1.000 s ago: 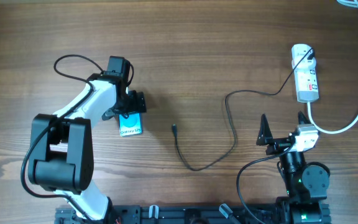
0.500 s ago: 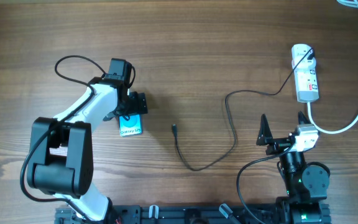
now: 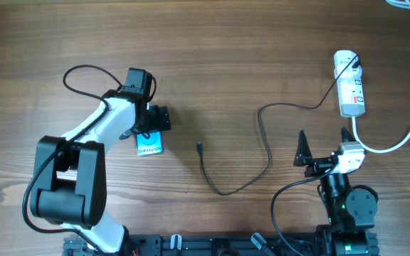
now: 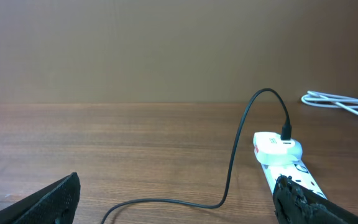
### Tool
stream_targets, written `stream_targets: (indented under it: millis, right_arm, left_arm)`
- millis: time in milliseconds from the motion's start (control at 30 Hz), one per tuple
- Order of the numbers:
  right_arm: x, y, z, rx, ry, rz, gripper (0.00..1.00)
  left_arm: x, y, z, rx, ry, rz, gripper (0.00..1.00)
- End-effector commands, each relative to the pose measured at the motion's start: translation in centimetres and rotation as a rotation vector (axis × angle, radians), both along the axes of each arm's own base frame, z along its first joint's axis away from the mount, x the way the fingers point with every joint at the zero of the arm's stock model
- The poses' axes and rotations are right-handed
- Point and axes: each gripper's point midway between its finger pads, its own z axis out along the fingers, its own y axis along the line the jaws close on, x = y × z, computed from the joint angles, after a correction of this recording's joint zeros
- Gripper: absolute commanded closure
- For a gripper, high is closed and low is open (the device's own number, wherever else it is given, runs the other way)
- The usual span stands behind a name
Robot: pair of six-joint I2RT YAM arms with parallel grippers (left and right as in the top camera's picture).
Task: Plug charger to phone and switch on socket
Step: 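Lift the phone upright with the left gripper, bottom edge down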
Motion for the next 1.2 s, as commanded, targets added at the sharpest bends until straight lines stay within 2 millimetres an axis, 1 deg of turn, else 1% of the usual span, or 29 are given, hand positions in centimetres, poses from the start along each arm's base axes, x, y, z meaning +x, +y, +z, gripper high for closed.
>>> stream_targets:
  millis: [0,67,133,300,367,467,633,867,933,1000,1033,1067,1100,1167]
  right_arm:
    - [-0.1,0.4,0.1,-0.009,-0.007,0.02,0.0]
    - [-0.1,0.4,0.1,-0.008,-0.007,0.02,0.0]
    - [-0.1,0.4,0.1,-0.009,-0.007,0.02,0.0]
    - [-0.1,0.4,0.1,-0.008,-0.006,0.02,0.0]
    - [-0.1,0.4,0.1,-0.009,-0.007,0.02,0.0]
    - [-0.1,0.4,0.1,-0.009,-0.007,0.02,0.0]
    - [-0.1,0.4,0.1,-0.008,-0.007,0.02,0.0]
    - [-0.1,0.4,0.1,-0.009,-0.007,0.02,0.0]
    - [-0.1,0.4,0.1,-0.009,-0.007,0.02,0.0]
    - [-0.1,0.4,0.1,-0.009,-0.007,0.02,0.0]
    - [-0.1,0.4,0.1,-0.009,-0.007,0.021,0.0]
    - [-0.1,0.4,0.1,-0.008,-0.007,0.02,0.0]
    - [-0.1,0.4,0.1,-0.009,-0.007,0.02,0.0]
    - [-0.1,0.4,0.1,-0.008,-0.007,0.02,0.0]
  left_arm:
    - [-2.0,-0.3,-1.5,-0.013,0.067,0.027,0.0]
    - [-2.0,-0.4,-1.5,-0.013,0.067,0.025,0.0]
    - [-2.0,-0.9,-1.4,-0.011,0.062,-0.004,0.0]
    - [-2.0,-1.7,-1.3,0.098,0.032,-0.074,0.0]
    - [-2.1,-1.9,-1.3,0.11,0.028,-0.085,0.0]
    - [-2.0,-1.4,-1.3,0.108,0.033,-0.059,0.0]
    - [-2.2,0.1,-1.4,0.093,0.051,0.057,0.0]
    - [-2.3,-0.4,-1.5,0.066,0.06,0.053,0.0]
    - [-2.3,-0.4,-1.5,0.066,0.06,0.053,0.03]
    - [-2.3,-0.4,-1.5,0.065,0.057,0.053,0.12]
    - [-2.2,-0.4,-1.5,0.065,0.056,0.053,0.14]
    - [-2.2,-0.4,-1.5,0.064,0.053,0.053,0.21]
    - [-2.1,-0.4,-1.5,0.064,0.052,0.053,0.25]
    - [-2.0,-0.4,-1.5,0.063,0.048,0.053,0.25]
